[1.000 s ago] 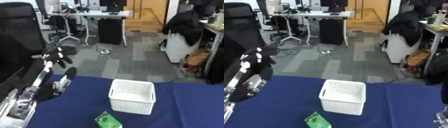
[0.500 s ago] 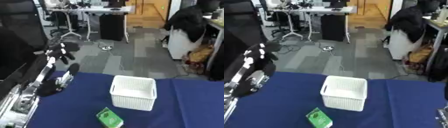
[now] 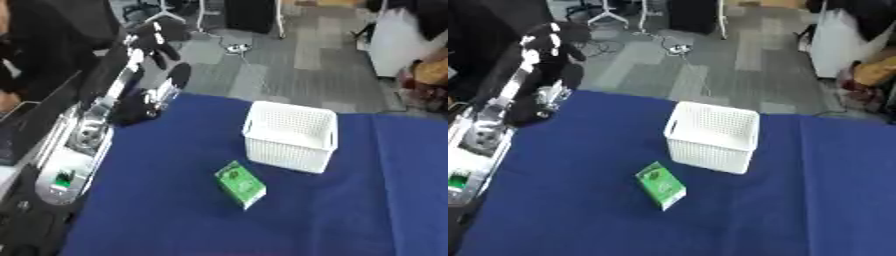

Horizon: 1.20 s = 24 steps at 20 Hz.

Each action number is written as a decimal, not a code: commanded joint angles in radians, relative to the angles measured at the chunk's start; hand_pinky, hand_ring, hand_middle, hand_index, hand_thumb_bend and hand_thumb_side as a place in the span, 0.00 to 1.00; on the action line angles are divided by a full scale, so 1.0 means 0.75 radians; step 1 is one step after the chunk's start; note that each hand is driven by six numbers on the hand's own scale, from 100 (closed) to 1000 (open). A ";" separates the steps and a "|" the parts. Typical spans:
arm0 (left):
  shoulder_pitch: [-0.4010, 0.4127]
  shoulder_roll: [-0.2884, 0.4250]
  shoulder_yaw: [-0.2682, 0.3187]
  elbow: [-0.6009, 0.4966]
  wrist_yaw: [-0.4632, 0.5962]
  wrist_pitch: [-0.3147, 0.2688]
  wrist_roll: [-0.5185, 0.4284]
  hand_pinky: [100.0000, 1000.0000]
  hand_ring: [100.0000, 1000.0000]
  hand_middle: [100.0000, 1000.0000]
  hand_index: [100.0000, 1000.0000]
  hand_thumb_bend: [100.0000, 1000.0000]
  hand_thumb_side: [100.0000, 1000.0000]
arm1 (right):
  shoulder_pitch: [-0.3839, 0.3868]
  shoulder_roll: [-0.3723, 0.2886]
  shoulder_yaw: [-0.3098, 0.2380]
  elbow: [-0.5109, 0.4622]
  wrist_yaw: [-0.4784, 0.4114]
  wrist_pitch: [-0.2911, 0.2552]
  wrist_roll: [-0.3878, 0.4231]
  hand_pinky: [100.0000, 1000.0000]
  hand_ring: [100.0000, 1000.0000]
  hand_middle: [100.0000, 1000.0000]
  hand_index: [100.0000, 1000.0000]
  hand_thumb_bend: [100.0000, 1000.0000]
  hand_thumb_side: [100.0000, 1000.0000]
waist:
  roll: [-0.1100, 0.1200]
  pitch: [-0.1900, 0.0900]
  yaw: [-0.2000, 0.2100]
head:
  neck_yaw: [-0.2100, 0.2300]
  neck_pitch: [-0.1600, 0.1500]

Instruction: Pick up objects on the table and place them in the box.

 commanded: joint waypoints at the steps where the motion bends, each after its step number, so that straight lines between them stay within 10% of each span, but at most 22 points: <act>1: -0.018 0.019 0.007 -0.013 0.003 -0.004 -0.005 0.40 0.56 0.77 0.81 0.08 1.00 | -0.023 -0.012 -0.010 -0.020 -0.051 0.017 -0.022 0.09 0.14 0.17 0.39 0.14 1.00 | 0.001 -0.011 0.000 | 0.001 0.026; 7: -0.023 0.020 0.005 -0.014 0.003 -0.005 -0.008 0.40 0.57 0.78 0.81 0.08 1.00 | -0.030 -0.017 -0.028 -0.020 -0.021 0.005 -0.116 0.12 0.15 0.16 0.37 0.00 1.00 | 0.000 -0.012 0.000 | -0.022 0.100; 10: -0.022 0.024 0.005 -0.014 0.003 -0.005 -0.008 0.41 0.57 0.78 0.81 0.08 1.00 | -0.023 -0.010 -0.014 -0.020 -0.050 -0.033 -0.143 0.13 0.16 0.17 0.39 0.33 1.00 | 0.000 -0.012 0.000 | -0.026 0.092; 18: -0.023 0.024 0.002 -0.013 0.006 -0.010 -0.014 0.41 0.57 0.78 0.81 0.08 1.00 | -0.025 -0.016 -0.034 -0.020 -0.050 -0.095 -0.086 0.17 0.18 0.19 0.42 0.02 0.89 | 0.000 -0.011 -0.004 | -0.049 0.134; 21: -0.021 0.025 0.005 -0.014 0.007 -0.009 -0.014 0.41 0.57 0.78 0.81 0.08 1.00 | -0.027 -0.008 -0.034 -0.020 -0.085 -0.165 -0.151 0.22 0.21 0.23 0.44 0.38 1.00 | 0.000 -0.011 -0.003 | -0.051 0.111; 24: -0.019 0.029 0.009 -0.006 0.010 -0.005 -0.013 0.40 0.56 0.78 0.81 0.08 1.00 | -0.027 -0.008 -0.046 -0.020 -0.084 -0.235 -0.210 0.22 0.21 0.21 0.42 0.18 0.96 | -0.003 -0.008 -0.003 | -0.041 0.133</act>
